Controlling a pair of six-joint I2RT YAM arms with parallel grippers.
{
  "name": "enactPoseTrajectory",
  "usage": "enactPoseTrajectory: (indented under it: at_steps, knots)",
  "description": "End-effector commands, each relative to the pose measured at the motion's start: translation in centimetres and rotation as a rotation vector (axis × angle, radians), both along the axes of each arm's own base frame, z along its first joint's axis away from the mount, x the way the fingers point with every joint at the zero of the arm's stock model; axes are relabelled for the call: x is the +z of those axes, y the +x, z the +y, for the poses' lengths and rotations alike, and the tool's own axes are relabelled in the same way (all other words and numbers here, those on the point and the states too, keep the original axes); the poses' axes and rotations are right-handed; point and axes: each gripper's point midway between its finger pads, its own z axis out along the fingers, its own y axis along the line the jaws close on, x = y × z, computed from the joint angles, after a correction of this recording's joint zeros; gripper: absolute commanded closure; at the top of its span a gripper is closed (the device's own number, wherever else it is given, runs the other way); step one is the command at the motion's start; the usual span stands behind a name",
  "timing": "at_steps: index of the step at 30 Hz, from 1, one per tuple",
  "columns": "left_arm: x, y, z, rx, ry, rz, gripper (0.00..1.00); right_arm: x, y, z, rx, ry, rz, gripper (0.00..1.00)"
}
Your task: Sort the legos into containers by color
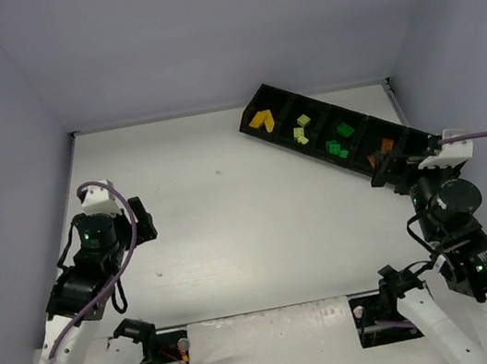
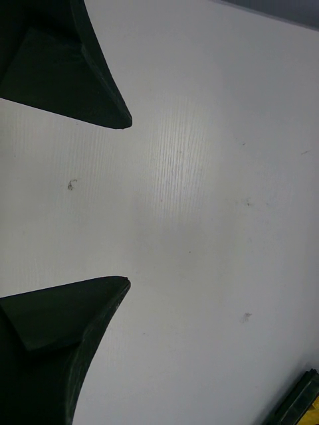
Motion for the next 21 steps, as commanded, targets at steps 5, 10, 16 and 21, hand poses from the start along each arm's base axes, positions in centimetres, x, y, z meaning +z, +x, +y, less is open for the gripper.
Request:
enactPoseTrajectory:
  at_steps: [5,10,16,21]
  knots:
    - [3.8,-0.8,0.9,0.052,-0.034,-0.069,0.15,1.0,-1.0,-0.3,-0.012,0.011,-0.051,0.0]
    - [4.4,-1.3,1.1,0.062,-0.045,-0.079,0.15,1.0,-1.7,-0.5,-0.018,0.025,-0.067,0.0]
    - [4.3,-1.7,0.8,0.05,-0.068,-0.071,0.15,0.8,-1.8,-0.5,-0.015,0.026,-0.06,0.0]
    - [4.5,-1.7,0.5,0.034,-0.082,-0.073,0.15,1.3,-1.4,-0.1,0.0,0.01,-0.045,0.0]
